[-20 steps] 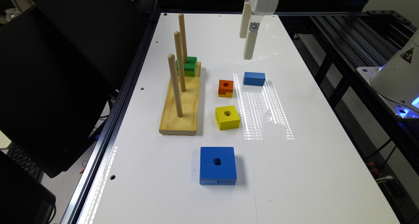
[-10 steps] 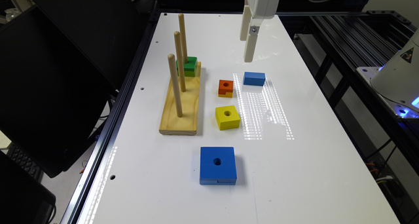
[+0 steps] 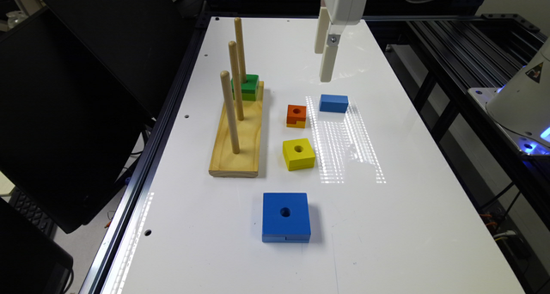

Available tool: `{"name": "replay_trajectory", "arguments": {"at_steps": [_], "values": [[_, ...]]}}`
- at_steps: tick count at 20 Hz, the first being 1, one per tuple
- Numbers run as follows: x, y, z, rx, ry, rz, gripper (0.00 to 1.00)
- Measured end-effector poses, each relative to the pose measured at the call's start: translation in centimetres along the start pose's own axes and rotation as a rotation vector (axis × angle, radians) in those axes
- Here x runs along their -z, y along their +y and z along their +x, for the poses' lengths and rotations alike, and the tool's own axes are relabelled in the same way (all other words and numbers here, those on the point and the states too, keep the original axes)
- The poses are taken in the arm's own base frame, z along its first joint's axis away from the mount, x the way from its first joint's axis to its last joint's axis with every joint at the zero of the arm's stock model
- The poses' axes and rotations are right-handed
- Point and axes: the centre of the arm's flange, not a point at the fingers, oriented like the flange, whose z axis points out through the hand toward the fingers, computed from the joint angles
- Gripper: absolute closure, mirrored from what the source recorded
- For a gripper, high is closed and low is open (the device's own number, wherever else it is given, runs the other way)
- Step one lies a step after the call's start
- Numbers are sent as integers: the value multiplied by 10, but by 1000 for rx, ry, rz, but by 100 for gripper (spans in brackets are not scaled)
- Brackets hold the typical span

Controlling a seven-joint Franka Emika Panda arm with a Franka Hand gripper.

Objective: Pick up yellow block.

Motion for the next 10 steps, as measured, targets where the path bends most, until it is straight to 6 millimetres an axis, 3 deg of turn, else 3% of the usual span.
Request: {"name": "replay_trajectory", "arguments": {"at_steps": [4,10], "values": [[-4,-25,-6,-2,-7,5,0],[-7,-29,-4,-3,-12,6,0]]}}
